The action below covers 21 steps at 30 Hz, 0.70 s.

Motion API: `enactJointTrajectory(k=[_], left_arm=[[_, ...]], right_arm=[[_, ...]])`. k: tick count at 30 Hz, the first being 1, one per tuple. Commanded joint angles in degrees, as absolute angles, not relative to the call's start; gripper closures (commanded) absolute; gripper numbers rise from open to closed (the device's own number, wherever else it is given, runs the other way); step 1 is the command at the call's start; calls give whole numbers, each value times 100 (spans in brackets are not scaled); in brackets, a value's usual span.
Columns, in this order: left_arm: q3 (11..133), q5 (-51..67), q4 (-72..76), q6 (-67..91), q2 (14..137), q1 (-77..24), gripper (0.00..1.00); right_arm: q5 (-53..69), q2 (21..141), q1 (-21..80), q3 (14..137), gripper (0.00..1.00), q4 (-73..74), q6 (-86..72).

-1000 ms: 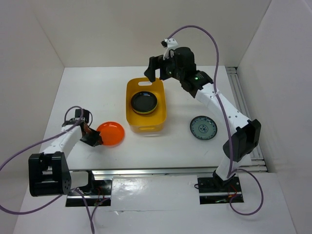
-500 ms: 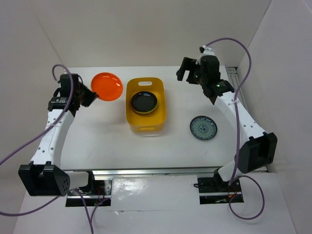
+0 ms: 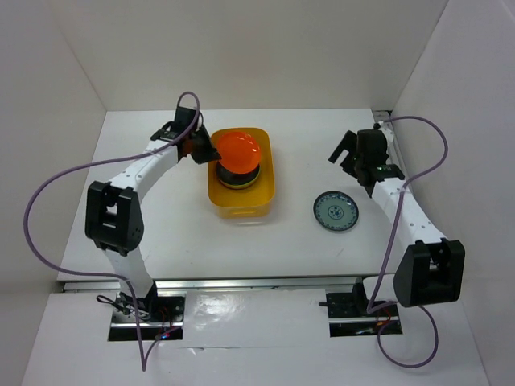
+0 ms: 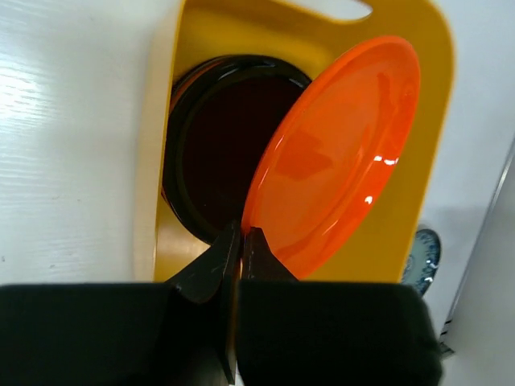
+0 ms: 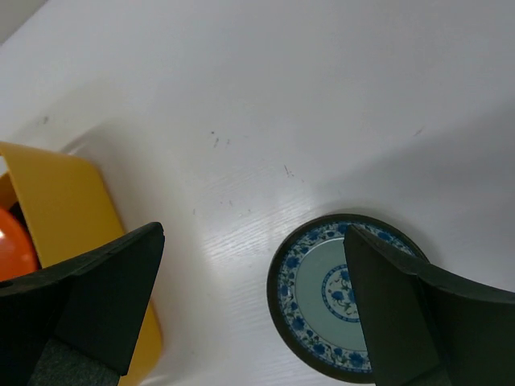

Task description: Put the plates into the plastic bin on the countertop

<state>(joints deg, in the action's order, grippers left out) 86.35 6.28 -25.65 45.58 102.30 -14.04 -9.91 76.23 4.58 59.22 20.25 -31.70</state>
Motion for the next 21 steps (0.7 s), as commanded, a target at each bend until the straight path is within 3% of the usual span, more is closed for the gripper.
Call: enactJointTrajectory(k=[1, 5, 7, 11, 13, 14, 18, 19, 21], left_arm=[[9130, 756, -2294, 4263, 10431, -1468, 100], [9316, 703, -2426, 4201, 10810, -1468, 100], [9377, 703, -2479, 4201, 10871, -1468, 85], [9431, 598, -2593, 4254, 10925, -1521, 36], [9492, 729, -2593, 4254, 10925, -1521, 32], [9570, 782, -2593, 4193, 10925, -1521, 23], [9790, 1194, -2593, 4192, 10636, -1573, 17], [9869, 1282, -2593, 4123, 10565, -1573, 8], [10150, 1581, -2706, 4034, 10416, -1635, 2]], right_arm=[[-1169, 7173, 501, 6091, 0, 1758, -3200], [-1002, 7058, 448, 6091, 0, 1758, -3199], [-1002, 7005, 448, 6091, 0, 1758, -3199], [-1212, 6952, 387, 6091, 0, 1933, -3199], [-1282, 6830, 334, 6038, 0, 2091, -3269], [-1344, 6829, 334, 5951, 0, 2248, -3374], [-1547, 6724, 141, 5688, 0, 2976, -3866], [-1547, 6671, 141, 5634, 0, 3119, -3963], [-1547, 6618, 79, 5372, 0, 3461, -4244]])
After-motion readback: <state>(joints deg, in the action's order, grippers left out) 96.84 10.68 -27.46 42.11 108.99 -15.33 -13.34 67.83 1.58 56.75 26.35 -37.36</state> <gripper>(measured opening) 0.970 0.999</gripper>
